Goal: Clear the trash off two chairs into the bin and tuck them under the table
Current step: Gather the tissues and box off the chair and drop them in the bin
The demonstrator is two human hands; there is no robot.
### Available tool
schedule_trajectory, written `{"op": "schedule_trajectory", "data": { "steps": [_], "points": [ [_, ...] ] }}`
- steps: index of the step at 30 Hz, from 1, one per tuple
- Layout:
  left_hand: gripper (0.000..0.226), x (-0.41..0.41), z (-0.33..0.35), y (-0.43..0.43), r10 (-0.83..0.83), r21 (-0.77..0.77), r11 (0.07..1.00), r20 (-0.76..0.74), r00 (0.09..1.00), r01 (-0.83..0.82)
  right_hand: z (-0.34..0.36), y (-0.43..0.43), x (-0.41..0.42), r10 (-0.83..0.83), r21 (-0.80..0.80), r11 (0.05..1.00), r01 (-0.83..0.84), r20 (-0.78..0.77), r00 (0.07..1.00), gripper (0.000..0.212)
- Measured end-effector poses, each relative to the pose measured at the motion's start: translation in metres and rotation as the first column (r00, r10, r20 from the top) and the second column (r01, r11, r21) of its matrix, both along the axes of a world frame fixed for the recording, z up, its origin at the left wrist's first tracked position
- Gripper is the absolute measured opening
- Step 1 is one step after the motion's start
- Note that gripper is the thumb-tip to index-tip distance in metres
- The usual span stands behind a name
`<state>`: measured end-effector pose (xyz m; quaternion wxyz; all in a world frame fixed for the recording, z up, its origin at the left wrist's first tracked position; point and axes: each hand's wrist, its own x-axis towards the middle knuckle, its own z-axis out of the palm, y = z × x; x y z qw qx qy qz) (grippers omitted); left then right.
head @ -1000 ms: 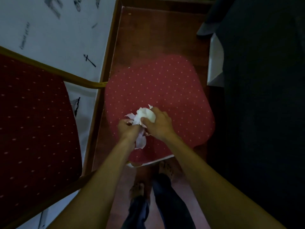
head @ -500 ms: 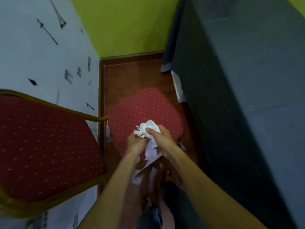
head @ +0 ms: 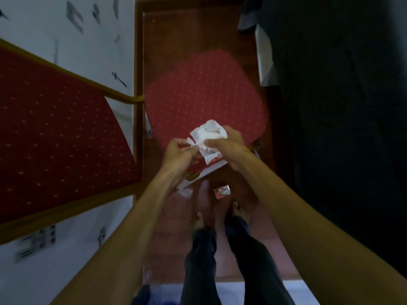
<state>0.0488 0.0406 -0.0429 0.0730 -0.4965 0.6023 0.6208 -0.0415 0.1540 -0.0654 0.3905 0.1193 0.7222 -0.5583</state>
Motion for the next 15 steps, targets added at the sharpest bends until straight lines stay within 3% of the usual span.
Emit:
{"op": "schedule_trajectory", "data": {
  "steps": [10, 15],
  "points": [
    [0.015, 0.035, -0.097, 0.065, -0.146, 0.132, 0.983, 0.129, 0.981, 0.129, -0.047, 0.089, 0.010, -0.043, 0.059, 0.997, 0.042, 0.025, 0.999, 0.045],
    [0.021, 0.039, -0.156, 0.097, -0.355, 0.108, 0.933, 0.135, 0.925, 0.342, -0.099, 0.118, 0.031, -0.067, 0.136, 0.989, 0.060, 0.043, 0.997, 0.044]
  ]
}}
